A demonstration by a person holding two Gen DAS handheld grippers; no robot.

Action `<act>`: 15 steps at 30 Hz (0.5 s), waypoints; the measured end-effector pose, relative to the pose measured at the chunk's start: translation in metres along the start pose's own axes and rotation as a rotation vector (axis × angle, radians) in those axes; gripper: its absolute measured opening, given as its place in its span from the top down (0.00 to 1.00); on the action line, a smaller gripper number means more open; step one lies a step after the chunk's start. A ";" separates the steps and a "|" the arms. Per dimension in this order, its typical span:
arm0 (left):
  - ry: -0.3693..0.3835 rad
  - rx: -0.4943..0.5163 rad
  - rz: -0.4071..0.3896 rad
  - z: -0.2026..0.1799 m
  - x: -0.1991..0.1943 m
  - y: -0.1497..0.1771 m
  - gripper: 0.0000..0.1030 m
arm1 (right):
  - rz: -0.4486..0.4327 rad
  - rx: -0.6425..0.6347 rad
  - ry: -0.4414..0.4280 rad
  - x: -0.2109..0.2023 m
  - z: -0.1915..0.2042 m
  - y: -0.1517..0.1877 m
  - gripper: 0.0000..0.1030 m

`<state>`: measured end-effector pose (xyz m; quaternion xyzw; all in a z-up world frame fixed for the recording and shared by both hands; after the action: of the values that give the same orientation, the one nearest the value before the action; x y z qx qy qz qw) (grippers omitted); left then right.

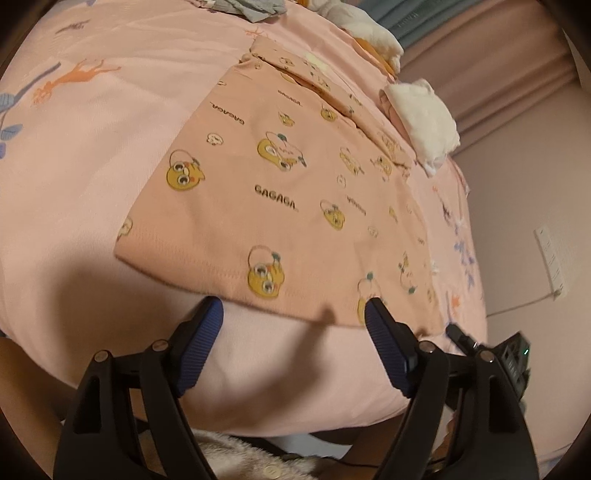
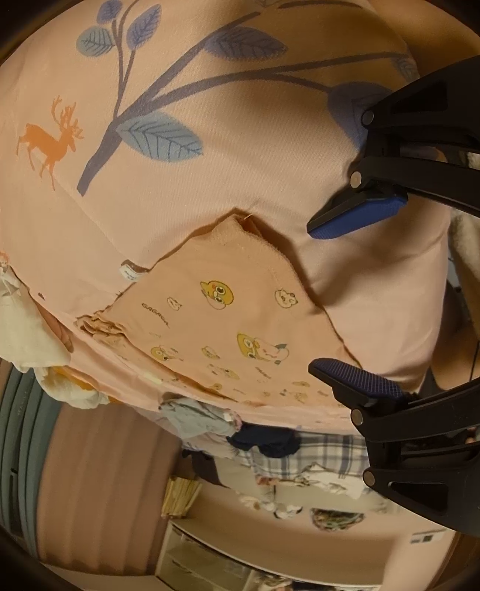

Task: Fold small clothes
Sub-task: 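Lift the hem with both tools and fold it toward the collar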

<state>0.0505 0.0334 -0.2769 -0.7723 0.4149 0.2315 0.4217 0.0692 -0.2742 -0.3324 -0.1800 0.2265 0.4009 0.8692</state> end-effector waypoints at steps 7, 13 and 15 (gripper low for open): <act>0.023 -0.014 -0.032 0.000 0.005 -0.013 0.24 | 0.001 -0.046 0.014 0.005 0.010 0.001 0.21; 0.040 -0.016 -0.049 0.001 0.013 -0.025 0.24 | -0.013 -0.115 0.027 0.016 0.025 0.004 0.00; 0.063 -0.040 -0.050 0.005 0.016 -0.031 0.24 | -0.031 -0.127 0.035 0.020 0.029 0.003 0.00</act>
<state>0.0846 0.0396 -0.2765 -0.7976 0.4038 0.2045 0.3987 0.0855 -0.2458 -0.3191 -0.2452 0.2127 0.3981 0.8580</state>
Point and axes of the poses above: each gripper's, at about its wrist camera, not at the fingertips, and x roughly the way its jaws point, z to its left, y to its underside, the point moved 3 cm from there along x, roughly the way its jaws point, and after that the axes turned 9 degrees about x, right-handed, at the moved point
